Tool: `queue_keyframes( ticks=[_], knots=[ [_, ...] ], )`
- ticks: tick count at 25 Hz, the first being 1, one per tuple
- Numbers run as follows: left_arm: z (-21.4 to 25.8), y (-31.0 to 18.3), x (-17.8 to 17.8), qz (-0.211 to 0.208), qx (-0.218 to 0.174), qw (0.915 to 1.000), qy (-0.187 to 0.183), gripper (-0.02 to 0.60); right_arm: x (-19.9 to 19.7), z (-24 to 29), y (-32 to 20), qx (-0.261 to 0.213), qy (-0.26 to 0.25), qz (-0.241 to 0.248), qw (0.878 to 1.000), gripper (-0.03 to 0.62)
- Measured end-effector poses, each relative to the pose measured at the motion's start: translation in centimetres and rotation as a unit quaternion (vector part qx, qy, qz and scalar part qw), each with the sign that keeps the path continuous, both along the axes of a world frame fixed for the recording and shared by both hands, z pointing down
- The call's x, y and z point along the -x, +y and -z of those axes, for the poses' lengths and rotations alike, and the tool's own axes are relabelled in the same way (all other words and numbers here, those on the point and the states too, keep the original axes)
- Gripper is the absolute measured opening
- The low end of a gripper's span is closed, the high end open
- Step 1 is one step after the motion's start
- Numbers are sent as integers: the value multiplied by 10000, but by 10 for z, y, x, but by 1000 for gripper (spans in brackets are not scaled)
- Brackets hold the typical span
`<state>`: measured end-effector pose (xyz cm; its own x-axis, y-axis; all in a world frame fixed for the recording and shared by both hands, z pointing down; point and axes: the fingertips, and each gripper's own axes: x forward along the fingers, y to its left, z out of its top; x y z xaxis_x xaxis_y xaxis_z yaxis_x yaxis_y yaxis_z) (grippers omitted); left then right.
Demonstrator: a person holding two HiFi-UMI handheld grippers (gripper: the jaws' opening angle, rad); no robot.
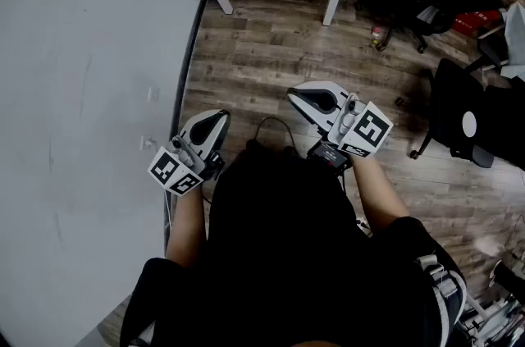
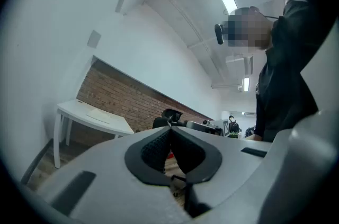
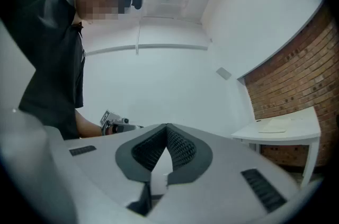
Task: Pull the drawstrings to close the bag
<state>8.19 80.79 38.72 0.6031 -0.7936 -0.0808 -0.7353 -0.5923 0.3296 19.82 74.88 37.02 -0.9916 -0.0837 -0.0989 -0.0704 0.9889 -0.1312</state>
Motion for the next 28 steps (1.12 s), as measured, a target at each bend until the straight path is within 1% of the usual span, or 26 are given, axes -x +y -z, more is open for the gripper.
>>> queue_keyframes(
  ticks=[6, 8, 11, 12, 16, 21, 25, 26, 28],
  knots=[
    [-2, -14, -3, -170, 2, 9997, -194, 17, 4, -5, -17, -13, 17, -22, 10000, 6],
    [-2, -20, -1, -191, -10, 9998, -109, 17, 5, -8, -20, 9, 51, -26, 10000, 6],
    [-1, -28, 4, -232, -57, 9995, 197, 17, 8, -16, -25, 83, 148, -33, 9999, 6],
    [-2, -32, 6, -249, -45, 9994, 229, 17, 9, -18, -28, 105, 189, -46, 9998, 6],
    [-17, -53, 14, -312, 50, 9994, 157, 17, 18, -30, -51, 129, 385, -198, 9990, 6],
    [-30, -98, 43, -387, 68, 9989, 263, 17, 48, -41, -97, 167, 515, -366, 9979, 6],
    [-30, -150, 80, -408, 48, 9983, 405, 17, 81, -40, -138, 443, 453, -157, 9979, 6],
    [-28, -160, 90, -410, 48, 9981, 464, 17, 89, -40, -144, 472, 470, -117, 9977, 6],
    [-24, -181, 107, -446, -1, 9972, 593, 17, 104, -41, -154, 368, 612, 22, 9974, 6]
  ],
)
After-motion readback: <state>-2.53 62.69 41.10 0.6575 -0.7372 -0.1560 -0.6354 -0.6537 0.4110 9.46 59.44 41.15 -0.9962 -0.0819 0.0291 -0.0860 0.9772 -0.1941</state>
